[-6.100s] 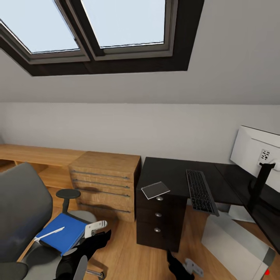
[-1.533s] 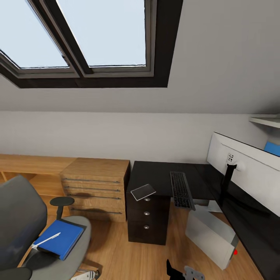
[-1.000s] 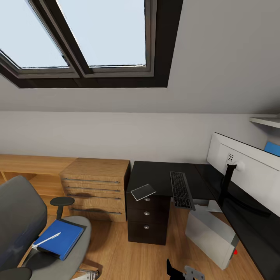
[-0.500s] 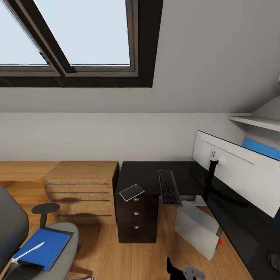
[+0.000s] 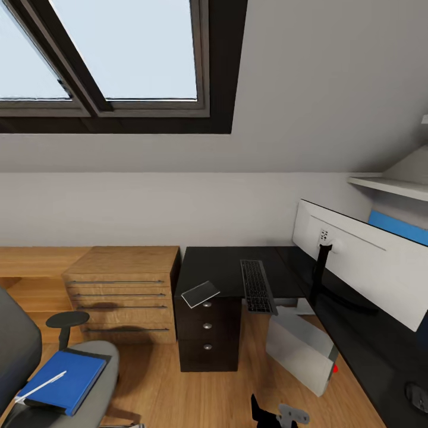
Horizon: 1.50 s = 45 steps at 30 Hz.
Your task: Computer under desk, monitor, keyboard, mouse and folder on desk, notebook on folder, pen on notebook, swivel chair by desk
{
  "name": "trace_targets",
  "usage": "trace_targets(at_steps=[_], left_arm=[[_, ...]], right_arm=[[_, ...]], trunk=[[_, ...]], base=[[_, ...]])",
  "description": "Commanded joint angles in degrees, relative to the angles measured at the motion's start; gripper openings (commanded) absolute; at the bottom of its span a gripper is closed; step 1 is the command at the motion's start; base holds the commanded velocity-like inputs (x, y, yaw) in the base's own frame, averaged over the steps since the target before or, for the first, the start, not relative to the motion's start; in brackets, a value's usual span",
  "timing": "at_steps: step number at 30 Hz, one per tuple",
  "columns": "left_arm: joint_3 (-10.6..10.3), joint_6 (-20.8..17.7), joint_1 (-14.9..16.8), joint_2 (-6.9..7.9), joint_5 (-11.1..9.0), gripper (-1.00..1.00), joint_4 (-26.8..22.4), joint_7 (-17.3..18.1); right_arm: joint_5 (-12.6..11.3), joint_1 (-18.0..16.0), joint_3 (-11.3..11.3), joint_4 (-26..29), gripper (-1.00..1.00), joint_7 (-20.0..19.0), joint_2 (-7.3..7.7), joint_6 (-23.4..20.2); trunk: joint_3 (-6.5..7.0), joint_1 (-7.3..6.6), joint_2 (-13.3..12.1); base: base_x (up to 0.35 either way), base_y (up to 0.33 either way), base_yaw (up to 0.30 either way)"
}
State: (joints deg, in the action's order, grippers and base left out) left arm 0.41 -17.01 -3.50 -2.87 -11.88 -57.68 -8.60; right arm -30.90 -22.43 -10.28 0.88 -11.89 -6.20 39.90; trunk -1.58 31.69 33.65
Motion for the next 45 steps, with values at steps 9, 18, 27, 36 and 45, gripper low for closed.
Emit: trace_targets(at_steps=[9, 18, 27, 36, 45], left_arm=[[0.03, -0.31, -0.01, -0.03, -0.67, 1.0, -0.15, -0.27], [0.03, -0.29, -0.01, -0.03, -0.68, 1.0, -0.15, -0.27], [-0.13, -0.27, -0.01, -0.11, -0.61, 1.0, -0.15, -0.27], [-0.29, -0.28, -0.01, -0.16, -0.64, 1.0, -0.15, -0.27], [-0.28, -0.27, -0.01, -0.12, -0.69, 1.0, -0.09, -0.27]], right_arm=[[-0.18, -0.07, -0.43, -0.09, 1.0, -0.24, -0.03, 0.18], [-0.05, -0.05, -0.51, -0.06, 1.0, -0.24, -0.05, 0.18], [-0.07, -0.22, -0.55, 11.2, 1.0, 0.17, 3.64, -4.26], [-0.18, 0.1, -0.36, 42.68, 1.0, 11.49, 14.1, -35.74], [-0.85, 4.11, -0.17, 63.18, 1.0, 31.5, 21.04, -62.12]], trunk=[[-0.1, 0.03, 0.09], [-0.1, 0.03, 0.09], [-0.1, 0.03, 0.09], [-0.1, 0.03, 0.09], [-0.1, 0.03, 0.09]], base=[[0.0, 0.0, -0.011], [0.0, 0.0, -0.152], [0.0, 0.0, -0.011], [0.0, 0.0, 0.0], [0.0, 0.0, 0.0]])
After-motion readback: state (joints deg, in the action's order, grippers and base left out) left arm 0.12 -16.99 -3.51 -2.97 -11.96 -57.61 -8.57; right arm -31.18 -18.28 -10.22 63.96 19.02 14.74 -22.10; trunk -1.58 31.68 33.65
